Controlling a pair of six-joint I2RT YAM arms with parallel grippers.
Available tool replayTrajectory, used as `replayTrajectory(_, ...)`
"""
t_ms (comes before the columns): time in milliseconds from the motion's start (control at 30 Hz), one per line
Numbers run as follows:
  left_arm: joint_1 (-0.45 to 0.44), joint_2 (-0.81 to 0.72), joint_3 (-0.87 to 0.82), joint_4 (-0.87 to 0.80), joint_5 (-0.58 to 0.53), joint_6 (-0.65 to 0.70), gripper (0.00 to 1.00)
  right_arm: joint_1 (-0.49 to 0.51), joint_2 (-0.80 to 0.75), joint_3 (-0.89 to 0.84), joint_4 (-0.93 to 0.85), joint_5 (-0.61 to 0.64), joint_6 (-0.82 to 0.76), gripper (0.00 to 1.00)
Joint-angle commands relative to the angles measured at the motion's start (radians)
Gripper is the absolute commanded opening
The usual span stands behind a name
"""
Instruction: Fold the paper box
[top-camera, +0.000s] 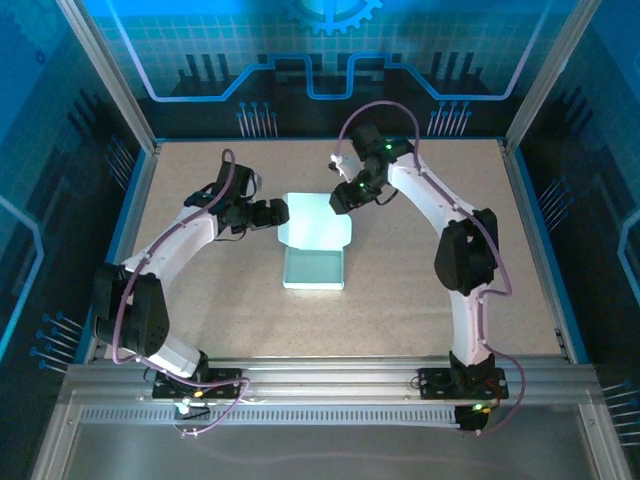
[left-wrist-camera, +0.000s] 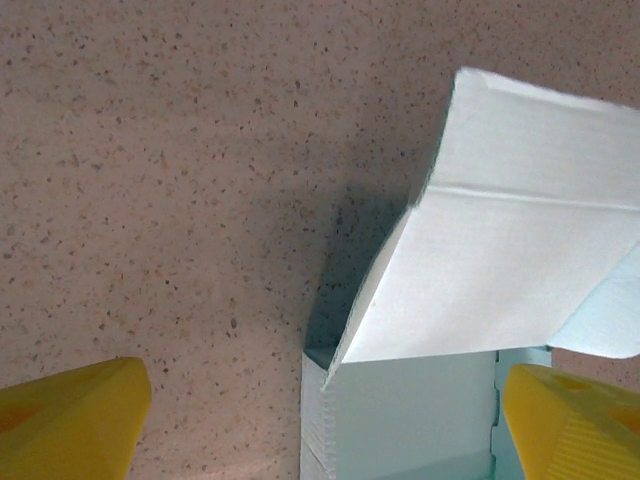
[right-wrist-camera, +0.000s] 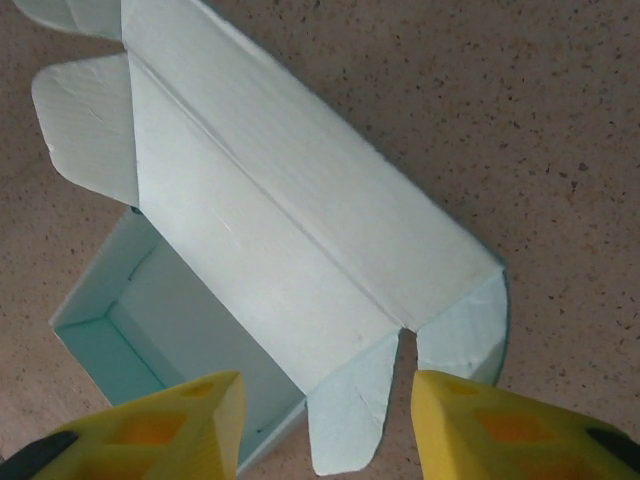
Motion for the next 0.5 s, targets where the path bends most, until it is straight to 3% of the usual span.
replayTrajectory(0, 0.009, -0.029, -0.024, -0.026, 0.024, 0.023, 0.92, -0.008, 0.024, 0.057, -0.135, -0.021, -0.055, 0.48)
replayTrajectory(267, 0.009, -0.019, -0.016, -0.019, 0.035, 0.023, 0.92, -0.032, -0.098, -0.035, -0.017, -0.035, 0.016, 0.55)
replayTrajectory(467, 0.009, -0.009, -0.013, -0.006, 0.054, 0.017, 0.92, -0.045, -0.052, -0.023, -0.060, -0.007, 0.021, 0.56)
